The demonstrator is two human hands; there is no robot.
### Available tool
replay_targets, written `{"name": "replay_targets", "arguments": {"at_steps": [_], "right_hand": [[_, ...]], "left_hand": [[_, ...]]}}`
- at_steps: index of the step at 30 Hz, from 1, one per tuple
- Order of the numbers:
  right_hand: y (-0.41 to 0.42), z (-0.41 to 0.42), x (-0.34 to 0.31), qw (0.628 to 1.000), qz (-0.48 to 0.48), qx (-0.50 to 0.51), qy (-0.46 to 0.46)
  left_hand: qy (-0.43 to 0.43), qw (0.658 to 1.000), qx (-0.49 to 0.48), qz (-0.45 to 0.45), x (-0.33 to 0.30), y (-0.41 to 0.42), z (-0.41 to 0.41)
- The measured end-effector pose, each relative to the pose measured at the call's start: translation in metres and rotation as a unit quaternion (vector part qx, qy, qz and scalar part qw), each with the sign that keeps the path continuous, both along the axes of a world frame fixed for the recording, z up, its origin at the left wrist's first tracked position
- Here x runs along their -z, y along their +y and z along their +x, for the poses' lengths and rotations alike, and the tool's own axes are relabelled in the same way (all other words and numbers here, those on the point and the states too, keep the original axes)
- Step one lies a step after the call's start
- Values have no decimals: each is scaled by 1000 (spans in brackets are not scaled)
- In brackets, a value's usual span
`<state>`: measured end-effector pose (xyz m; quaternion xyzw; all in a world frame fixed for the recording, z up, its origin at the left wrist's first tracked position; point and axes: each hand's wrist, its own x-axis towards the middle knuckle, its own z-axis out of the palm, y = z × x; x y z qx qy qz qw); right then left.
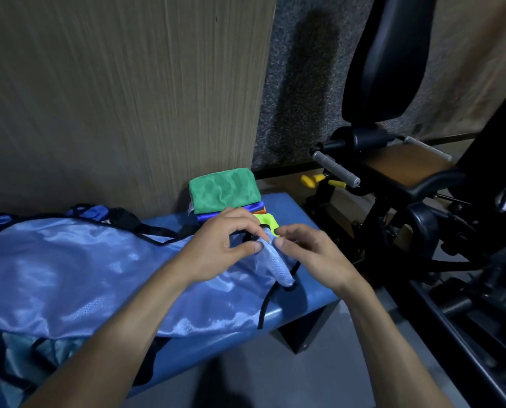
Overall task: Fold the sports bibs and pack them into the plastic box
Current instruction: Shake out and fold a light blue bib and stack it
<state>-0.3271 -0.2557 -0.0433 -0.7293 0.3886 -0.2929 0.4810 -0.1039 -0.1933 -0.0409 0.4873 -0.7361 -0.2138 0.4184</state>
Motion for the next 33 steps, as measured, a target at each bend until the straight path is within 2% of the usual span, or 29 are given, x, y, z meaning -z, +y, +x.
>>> {"name": "replay_targets", "arguments": {"at_steps": [3, 7, 13, 19, 24, 28, 31, 33], "right_hand": [[1, -3, 3, 998, -56, -4, 2], [5, -8, 2, 998, -66, -7, -23], [11, -11, -3, 999, -7, -32, -27], [13, -12, -6, 996, 84, 15, -33], [13, -19, 0, 997, 67, 24, 20], [-3, -16, 14, 993, 56, 101, 7], [-21, -14, 24, 979, 74, 187, 8], [-38, -11, 34, 969, 81, 231, 38]], "left_hand": [[38, 999, -5, 9, -1, 1, 0], [89, 995, 6, 35, -5, 1, -5], [76, 996, -14, 34, -7, -9, -23], [47, 999, -20, 9, -5, -24, -45], [70, 997, -33, 18, -5, -31, -58], [68, 996, -48, 23, 0, -37, -62], [10, 994, -109, -26, 3, -37, -59], [-5, 995, -93, -32, 4, -29, -56]]}}
